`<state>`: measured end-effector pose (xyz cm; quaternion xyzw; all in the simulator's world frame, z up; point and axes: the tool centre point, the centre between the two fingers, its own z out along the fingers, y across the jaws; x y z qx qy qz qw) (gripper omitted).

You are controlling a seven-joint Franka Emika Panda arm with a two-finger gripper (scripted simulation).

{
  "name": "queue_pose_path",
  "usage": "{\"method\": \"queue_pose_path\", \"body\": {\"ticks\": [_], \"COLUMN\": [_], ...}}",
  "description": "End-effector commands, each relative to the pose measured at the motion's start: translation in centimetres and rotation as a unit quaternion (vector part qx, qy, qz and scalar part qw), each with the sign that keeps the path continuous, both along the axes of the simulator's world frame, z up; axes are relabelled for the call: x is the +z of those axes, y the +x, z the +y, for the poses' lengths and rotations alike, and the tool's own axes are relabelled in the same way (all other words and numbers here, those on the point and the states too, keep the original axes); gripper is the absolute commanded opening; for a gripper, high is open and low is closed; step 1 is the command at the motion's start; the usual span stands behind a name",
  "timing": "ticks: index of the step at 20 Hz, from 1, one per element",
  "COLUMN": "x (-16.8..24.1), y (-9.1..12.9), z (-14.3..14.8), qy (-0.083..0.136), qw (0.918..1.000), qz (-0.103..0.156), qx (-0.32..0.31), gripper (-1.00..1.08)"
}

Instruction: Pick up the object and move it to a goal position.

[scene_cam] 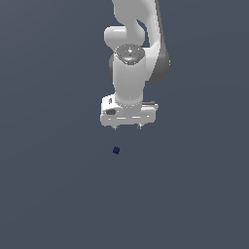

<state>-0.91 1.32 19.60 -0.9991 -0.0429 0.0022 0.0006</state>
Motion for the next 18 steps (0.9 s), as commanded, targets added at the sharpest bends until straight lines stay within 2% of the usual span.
{"method": "queue_pose_path", "body": {"ticks": [1,10,18], "x": [-0.3,-2.4,-5.2], "y": [0.0,0.4,0.8], "z": [-0.1,-1.2,-2.5], "qy": [-0.001,-0.006,-0.010], "qw": [0.9999,0.9962,0.9812], "qz": [0.000,0.002,0.005], "qx": [0.010,0.087,0.193], "gripper": [1.00,1.00,1.00]}}
